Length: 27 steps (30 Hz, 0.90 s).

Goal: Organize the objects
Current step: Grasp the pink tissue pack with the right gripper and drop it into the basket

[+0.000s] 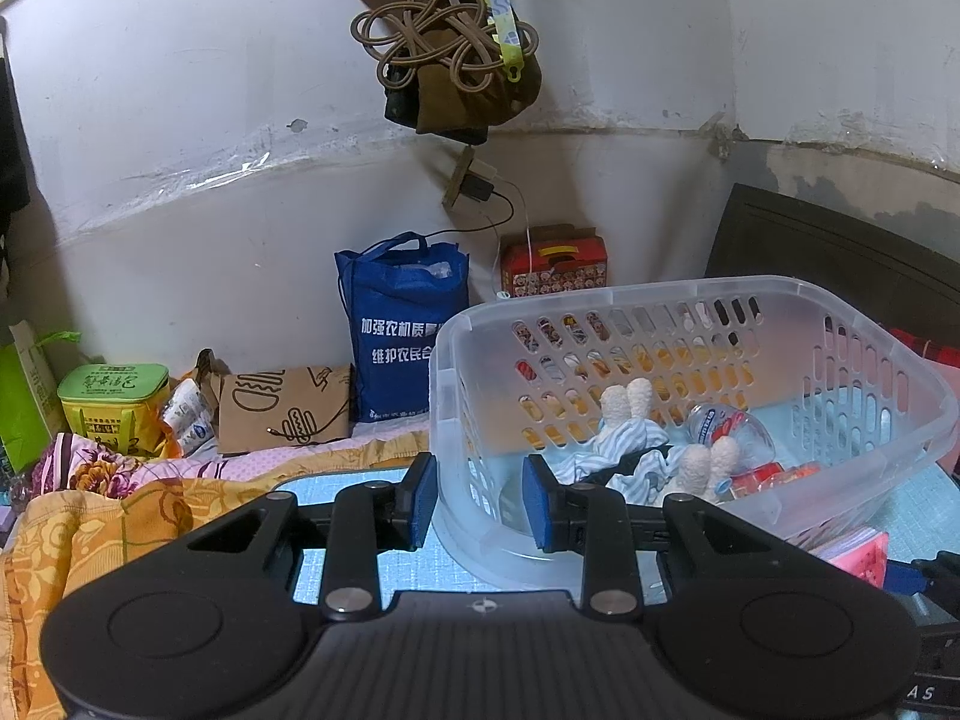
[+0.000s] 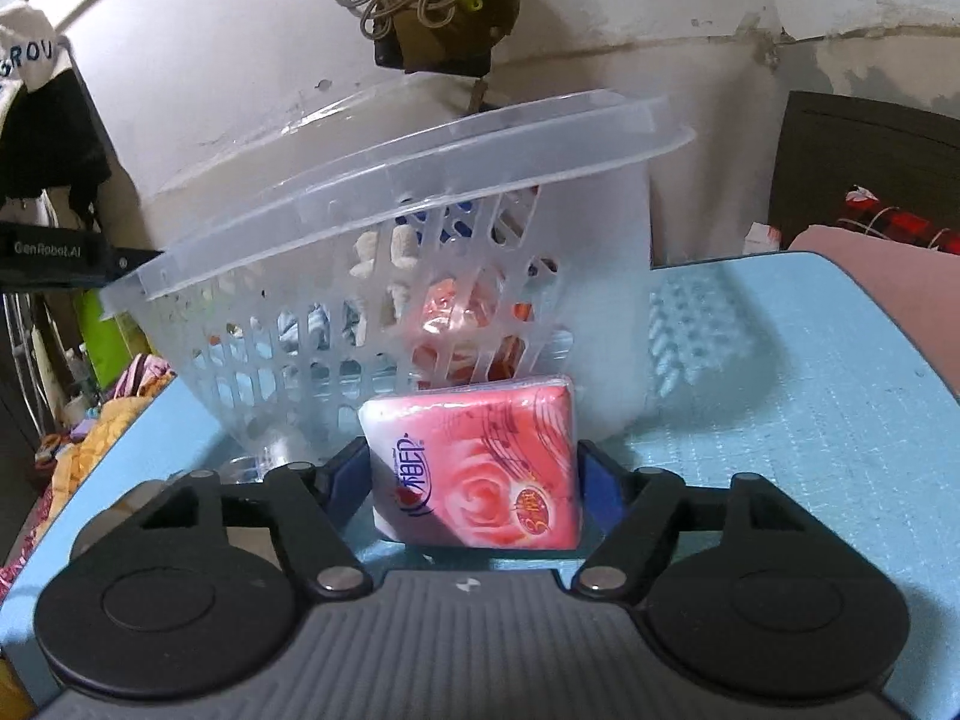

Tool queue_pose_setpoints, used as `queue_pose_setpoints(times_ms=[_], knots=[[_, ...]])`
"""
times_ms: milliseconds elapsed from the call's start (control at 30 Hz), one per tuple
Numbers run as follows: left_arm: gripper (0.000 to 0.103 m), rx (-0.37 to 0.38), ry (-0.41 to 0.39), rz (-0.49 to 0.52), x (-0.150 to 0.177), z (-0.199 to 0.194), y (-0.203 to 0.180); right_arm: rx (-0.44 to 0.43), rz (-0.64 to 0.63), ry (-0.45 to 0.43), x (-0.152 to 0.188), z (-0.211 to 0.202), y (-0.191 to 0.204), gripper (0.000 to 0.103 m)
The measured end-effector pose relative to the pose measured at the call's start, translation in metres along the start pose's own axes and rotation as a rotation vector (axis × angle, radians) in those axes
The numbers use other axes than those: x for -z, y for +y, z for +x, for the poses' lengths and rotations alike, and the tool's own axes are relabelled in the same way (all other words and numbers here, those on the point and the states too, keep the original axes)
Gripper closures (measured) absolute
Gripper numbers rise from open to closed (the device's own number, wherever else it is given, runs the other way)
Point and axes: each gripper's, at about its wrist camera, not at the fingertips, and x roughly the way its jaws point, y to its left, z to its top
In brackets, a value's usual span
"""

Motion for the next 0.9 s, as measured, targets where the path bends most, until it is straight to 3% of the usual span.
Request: queue_pose_setpoints(times_ms=[200,567,767,900], knots=[[0.069,-0.001,0.0,0.001,0.0,-0.001,0.0,0.031,-0.012,-0.086,0.002,-0.012,0.003,0.03],[0.068,-0.002,-0.001,0.0,0.0,0.0,-0.001,0.029,-0.035,-0.13,0.003,-0.019,0.006,0.03],[0.068,-0.007,-0.002,0.005,-0.001,0.001,-0.001,0.018,-0.039,-0.22,0.004,-0.068,0.004,0.03],[0.068,-0.006,-0.001,0.004,-0.001,0.001,-0.002,-0.012,-0.057,-0.333,-0.019,-0.105,0.011,0.03]])
